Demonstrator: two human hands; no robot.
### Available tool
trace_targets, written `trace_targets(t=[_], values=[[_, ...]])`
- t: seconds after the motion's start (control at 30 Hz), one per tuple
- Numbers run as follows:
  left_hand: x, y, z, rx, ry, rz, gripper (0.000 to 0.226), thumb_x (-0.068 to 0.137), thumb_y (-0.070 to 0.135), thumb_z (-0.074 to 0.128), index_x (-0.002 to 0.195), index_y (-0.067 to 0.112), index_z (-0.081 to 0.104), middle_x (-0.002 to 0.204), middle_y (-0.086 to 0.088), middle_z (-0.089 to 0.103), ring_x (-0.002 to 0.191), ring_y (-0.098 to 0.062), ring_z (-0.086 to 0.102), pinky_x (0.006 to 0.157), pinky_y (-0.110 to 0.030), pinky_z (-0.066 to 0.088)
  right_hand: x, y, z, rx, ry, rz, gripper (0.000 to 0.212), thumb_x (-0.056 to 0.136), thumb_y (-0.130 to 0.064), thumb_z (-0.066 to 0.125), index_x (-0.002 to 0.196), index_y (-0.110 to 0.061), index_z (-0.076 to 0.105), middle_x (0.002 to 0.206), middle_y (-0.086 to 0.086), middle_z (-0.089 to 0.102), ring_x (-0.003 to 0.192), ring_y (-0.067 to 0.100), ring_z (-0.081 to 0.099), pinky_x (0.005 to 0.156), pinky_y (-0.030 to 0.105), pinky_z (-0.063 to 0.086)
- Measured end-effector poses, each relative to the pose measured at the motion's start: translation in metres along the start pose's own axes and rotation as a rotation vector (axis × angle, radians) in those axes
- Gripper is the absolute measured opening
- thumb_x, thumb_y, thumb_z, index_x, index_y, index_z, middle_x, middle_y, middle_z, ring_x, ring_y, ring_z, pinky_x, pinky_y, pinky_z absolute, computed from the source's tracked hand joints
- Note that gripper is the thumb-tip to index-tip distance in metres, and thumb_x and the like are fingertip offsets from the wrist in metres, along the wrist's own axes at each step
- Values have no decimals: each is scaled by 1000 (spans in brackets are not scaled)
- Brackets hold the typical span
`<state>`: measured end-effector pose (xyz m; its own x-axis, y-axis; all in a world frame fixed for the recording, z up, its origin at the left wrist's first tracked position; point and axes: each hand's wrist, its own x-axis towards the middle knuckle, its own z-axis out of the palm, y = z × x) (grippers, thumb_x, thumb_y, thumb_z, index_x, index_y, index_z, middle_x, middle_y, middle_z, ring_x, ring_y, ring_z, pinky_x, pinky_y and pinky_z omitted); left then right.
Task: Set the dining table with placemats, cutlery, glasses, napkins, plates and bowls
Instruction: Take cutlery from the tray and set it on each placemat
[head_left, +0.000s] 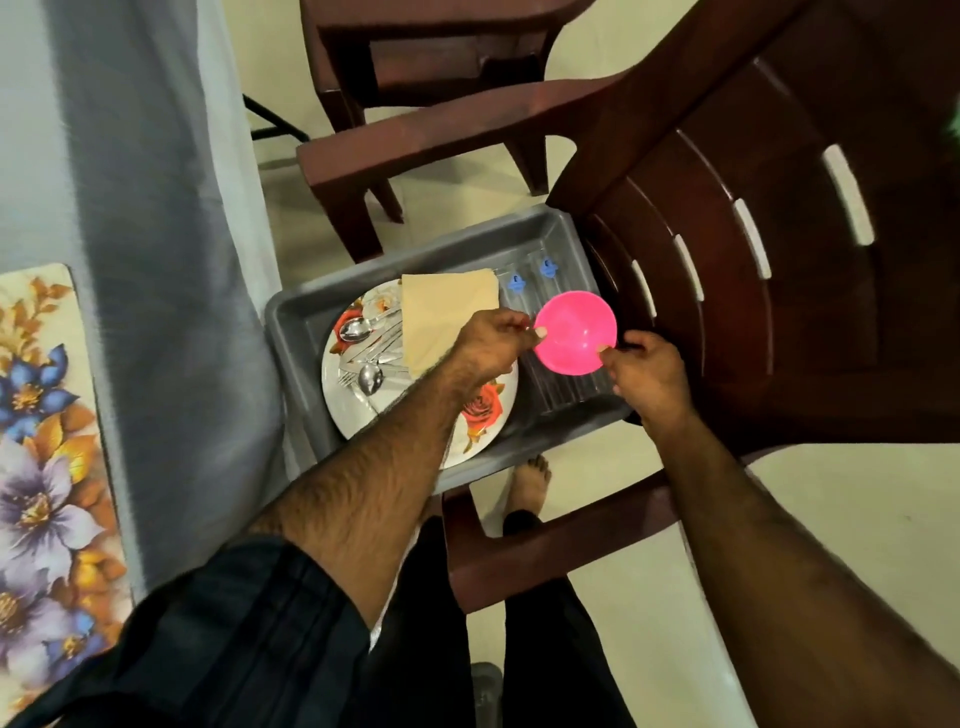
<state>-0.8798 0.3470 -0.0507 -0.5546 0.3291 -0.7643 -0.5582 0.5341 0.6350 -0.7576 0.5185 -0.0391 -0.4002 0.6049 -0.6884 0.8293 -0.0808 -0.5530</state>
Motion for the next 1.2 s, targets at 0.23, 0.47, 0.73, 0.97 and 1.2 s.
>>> trace_targets(t=[0.23,0.47,0.73,0.97,1.2], values=[[-13,-21,-55,-82,140,-120,21,94,26,79,111,15,75,105,-4,78,96,-24,76,84,-45,65,-70,-23,42,-268,209,-461,21,92,-27,69,113,-21,68,98,-1,73,86,18,68,79,37,60],[16,-49,-136,172,470,-119,12,89,29,81,80,26,74,85,9,75,81,-16,71,82,-33,62,-51,-89,154,-708,-76,-717,29,92,-27,66,120,-19,68,116,5,70,103,27,68,89,42,58],[52,-65,-170,125,390,-106,6,90,25,80,90,26,75,95,7,76,92,-16,73,90,-40,63,41,-135,196,-1319,-185,-660,71,89,-41,72,149,-13,44,150,15,51,136,38,50,117,54,35],[58,-58,-168,162,361,-72,13,89,33,83,86,29,71,92,12,73,91,-8,68,91,-34,59,60,-139,191,-1199,-297,-611,54,86,-24,80,137,-20,60,133,9,65,125,33,59,117,49,42],[63,-13,-146,201,373,75,12,89,30,81,83,29,71,82,14,72,81,-9,69,78,-32,61,70,-174,141,-965,-285,-591,23,80,-14,81,103,-18,80,102,6,77,91,27,68,78,27,48]])
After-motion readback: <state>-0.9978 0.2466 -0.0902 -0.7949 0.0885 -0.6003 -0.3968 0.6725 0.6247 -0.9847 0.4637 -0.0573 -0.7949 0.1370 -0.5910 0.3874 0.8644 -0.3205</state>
